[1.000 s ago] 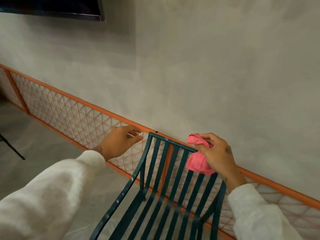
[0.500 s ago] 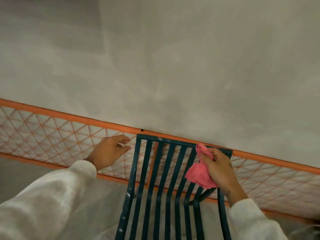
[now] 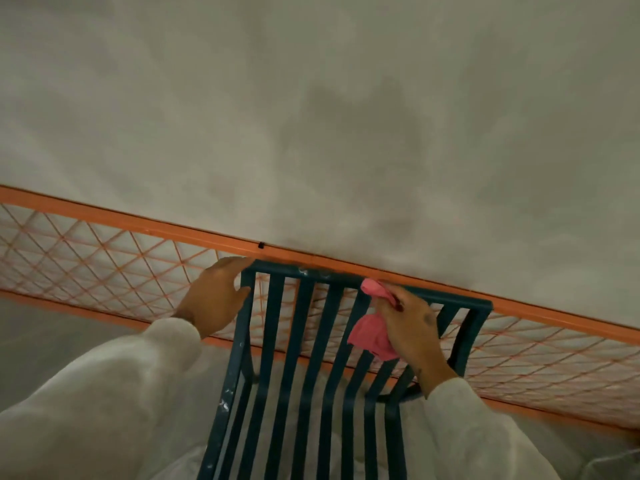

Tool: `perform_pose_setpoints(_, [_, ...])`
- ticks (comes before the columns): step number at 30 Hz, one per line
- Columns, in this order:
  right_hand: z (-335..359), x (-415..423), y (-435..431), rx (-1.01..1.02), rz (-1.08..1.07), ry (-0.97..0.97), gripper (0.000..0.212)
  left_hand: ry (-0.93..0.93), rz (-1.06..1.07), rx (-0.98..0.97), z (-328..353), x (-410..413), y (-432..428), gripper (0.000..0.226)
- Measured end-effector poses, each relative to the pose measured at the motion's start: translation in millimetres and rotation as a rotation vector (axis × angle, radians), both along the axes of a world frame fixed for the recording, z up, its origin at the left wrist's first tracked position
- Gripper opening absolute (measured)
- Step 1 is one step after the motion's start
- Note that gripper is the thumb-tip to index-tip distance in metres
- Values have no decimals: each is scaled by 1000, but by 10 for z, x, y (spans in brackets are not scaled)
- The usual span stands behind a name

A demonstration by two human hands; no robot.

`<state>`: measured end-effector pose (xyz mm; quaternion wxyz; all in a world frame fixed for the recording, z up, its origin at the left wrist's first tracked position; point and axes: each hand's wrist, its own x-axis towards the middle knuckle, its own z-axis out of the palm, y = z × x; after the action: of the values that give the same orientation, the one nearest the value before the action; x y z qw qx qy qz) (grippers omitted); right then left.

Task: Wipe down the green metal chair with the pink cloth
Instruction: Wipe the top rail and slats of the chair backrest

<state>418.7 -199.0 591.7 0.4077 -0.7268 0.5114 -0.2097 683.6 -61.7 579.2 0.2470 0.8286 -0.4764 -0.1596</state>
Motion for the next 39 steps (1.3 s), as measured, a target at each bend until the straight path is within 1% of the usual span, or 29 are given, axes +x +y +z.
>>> perform_pose_setpoints(3, [-152,136,-236,-66,-61,-60,28,-91,-68,69,-139,18,-148,65])
perform_pose_setpoints(5, [-299,210,-346,-76,-111,-19,35,-125,-107,118,-180,13,-222,70])
perform_pose_setpoints(7, [-433,300,-355,-79,-135,34,36,-151,-144,141,-213,-13,-272,69])
perform_pose_setpoints(9, [-542,441,-305,-106,-138,23,35,-178,-138,131,-250,-44,-293,68])
perform_pose_setpoints(11, [-595,665,-261,-142,-110,46,28,-210,-128,133,-291,-59,-292,68])
perform_pose_setpoints(13, [-546,930,-216,-117,-57,81,28,-225,-136,145,-307,-45,-284,70])
perform_pose_setpoints(15, [-458,1187,-186,-47,3,93,29,-219,-155,154,-297,-12,-279,74])
perform_pose_setpoints(17, [-451,1413,-145,-52,121,123,30,-220,-181,162,-285,27,-268,80])
perform_pose_setpoints(18, [-460,1491,-94,-75,178,122,30,-219,-188,166,-279,35,-266,82])
perform_pose_setpoints(21, [-590,1539,39,-241,333,101,32,-191,-189,160,-271,48,-272,83])
perform_pose_setpoints(22, [-634,1484,44,-293,383,78,33,-184,-190,161,-275,53,-271,82])
perform_pose_setpoints(24, [-682,1293,-36,-317,465,-4,29,-177,-197,164,-299,78,-262,79])
perform_pose_setpoints(25, [-670,1177,-83,-346,477,-3,32,-178,-198,162,-315,88,-258,77])
perform_pose_setpoints(26, [-680,1054,-148,-375,472,34,34,-180,-197,155,-325,97,-251,76])
perform_pose_setpoints(27, [-688,919,-219,-391,452,92,32,-183,-197,143,-335,103,-247,75])
perform_pose_setpoints(30, [-722,489,-375,-423,325,217,23,-182,-183,108,-363,101,-237,73])
perform_pose_setpoints(32, [-733,400,-396,-458,249,255,21,-183,-168,106,-384,94,-231,74])
perform_pose_setpoints(33, [-755,446,-371,-473,243,258,22,-182,-164,104,-398,96,-230,75])
perform_pose_setpoints(36, [-837,829,-161,-486,327,283,23,-188,-171,107,-409,93,-228,76])
perform_pose_setpoints(37, [-864,976,-74,-538,357,290,23,-194,-172,111,-399,91,-233,77])
perform_pose_setpoints(38, [-861,1107,15,-585,356,267,23,-198,-174,118,-388,87,-239,77])
perform_pose_setpoints(39, [-874,1217,74,-584,355,209,23,-201,-177,123,-372,81,-247,78])
